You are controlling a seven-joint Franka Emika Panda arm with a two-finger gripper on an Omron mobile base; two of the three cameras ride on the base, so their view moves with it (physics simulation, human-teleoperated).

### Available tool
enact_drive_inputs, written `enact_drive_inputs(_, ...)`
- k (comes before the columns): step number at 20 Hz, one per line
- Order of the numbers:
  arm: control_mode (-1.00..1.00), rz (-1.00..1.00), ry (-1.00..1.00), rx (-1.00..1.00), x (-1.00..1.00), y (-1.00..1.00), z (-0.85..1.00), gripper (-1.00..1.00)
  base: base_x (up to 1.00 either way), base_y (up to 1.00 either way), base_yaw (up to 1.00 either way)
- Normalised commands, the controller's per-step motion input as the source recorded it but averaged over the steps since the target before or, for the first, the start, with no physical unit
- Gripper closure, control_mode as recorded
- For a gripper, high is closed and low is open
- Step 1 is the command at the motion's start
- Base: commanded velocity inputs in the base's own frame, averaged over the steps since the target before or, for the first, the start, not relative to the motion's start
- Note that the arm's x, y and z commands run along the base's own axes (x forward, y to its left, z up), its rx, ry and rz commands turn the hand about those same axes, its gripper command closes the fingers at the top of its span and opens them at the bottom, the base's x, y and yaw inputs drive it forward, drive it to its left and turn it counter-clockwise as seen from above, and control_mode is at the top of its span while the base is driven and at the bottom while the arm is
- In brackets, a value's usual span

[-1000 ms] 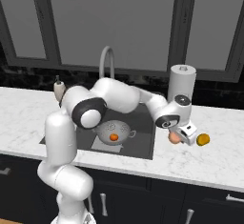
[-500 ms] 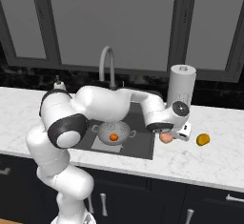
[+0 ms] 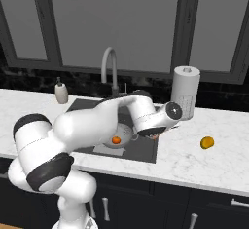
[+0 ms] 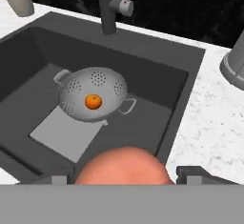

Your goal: Put the colander in the sink, put the peach, mango, tangerine in the colander, and turn on the sink faucet and pour water over the colander.

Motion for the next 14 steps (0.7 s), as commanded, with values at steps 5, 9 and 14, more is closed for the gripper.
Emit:
enact_drive_inputs(5, -1.00, 0.54, -0.31, -0.23, -0.15, 0.75, 0.43, 1.00, 0.00, 0.00, 0.00)
enact_drive_inputs(9, -1.00, 0.61, -0.20, -0.21, -0.01, 0.71, 0.19, 1.00, 0.00, 0.00, 0.00)
enact_drive_inputs(14, -1.00, 0.60, -0.15, -0.18, 0.15, 0.63, 0.00, 1.00, 0.00, 0.00, 0.00)
